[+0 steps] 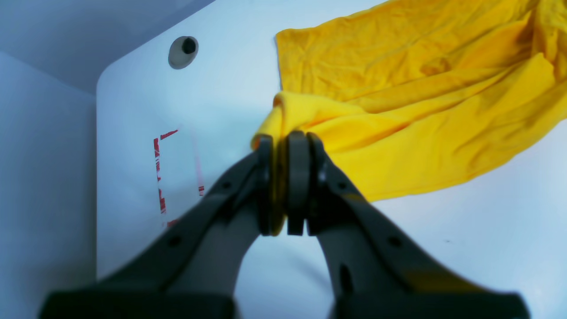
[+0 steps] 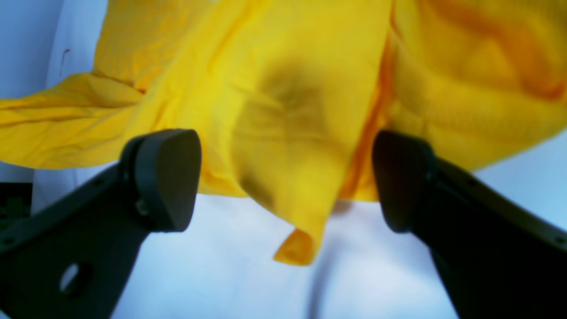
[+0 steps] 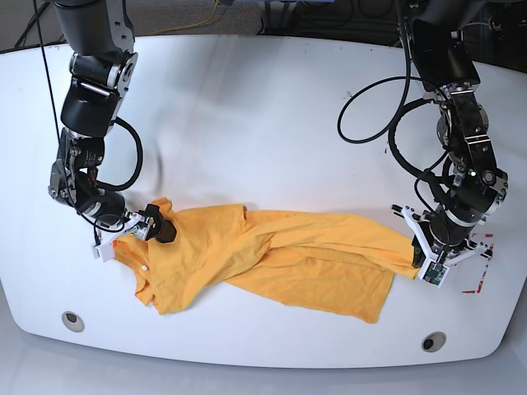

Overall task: Layout the t-shirt on the table in an organized manner, then fold the t-shirt properly
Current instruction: 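Open the right gripper and regrasp the t-shirt collar edge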

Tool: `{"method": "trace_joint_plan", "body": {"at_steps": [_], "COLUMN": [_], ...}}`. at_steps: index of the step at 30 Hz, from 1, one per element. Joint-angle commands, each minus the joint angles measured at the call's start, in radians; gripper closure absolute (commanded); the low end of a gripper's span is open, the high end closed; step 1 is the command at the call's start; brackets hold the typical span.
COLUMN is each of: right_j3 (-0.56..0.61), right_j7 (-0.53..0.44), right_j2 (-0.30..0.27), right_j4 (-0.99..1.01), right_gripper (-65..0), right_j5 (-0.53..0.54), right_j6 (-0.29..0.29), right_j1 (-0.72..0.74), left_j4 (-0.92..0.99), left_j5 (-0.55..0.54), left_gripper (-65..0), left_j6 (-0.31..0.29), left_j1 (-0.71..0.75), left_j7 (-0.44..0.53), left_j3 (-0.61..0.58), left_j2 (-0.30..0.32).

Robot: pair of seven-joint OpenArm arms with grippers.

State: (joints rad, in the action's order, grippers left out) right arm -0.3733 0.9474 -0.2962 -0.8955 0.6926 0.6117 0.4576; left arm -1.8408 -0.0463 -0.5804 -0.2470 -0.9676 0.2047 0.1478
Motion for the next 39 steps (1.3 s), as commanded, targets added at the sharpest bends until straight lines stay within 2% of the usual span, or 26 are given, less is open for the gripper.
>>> {"method": "trace_joint_plan", "body": {"at_steps": [1, 18, 26, 34, 39], "right_j3": [-0.003, -0.003, -0.003, -0.003, -0.003], "right_j7": [-0.029, -0.028, -0.028, -0.014, -0.012], "right_j2": [-0.016, -0.001, 0.021, 0.045, 0.050], "right_j4": [-0.014, -0.014, -0.014, -0.015, -0.020], "right_gripper": [-57.3, -54.8, -36.7, -29.4, -17.0], "right_j5": [0.023, 0.032, 0.032, 0.032, 0.032], "right_j6": [0.007, 0.007, 0.007, 0.007, 0.007], "right_j1": [0.028, 0.028, 0.028, 0.033, 0.036], "left_j4": [-0.018, -0.018, -0.017, -0.017, -0.017], "left_j5": [-0.008, -0.008, -0.008, -0.008, -0.008], "left_gripper": [-3.2, -3.2, -3.2, -3.2, -3.2], "left_j6": [0.001, 0.001, 0.001, 0.001, 0.001], "left_j1": [-0.024, -0.024, -0.024, -0.024, -0.024], "left_j7": [0.026, 0.026, 0.026, 0.028, 0.028], "left_j3": [0.002, 0.002, 0.002, 0.002, 0.002], "left_j2": [0.008, 0.008, 0.008, 0.008, 0.008]}}
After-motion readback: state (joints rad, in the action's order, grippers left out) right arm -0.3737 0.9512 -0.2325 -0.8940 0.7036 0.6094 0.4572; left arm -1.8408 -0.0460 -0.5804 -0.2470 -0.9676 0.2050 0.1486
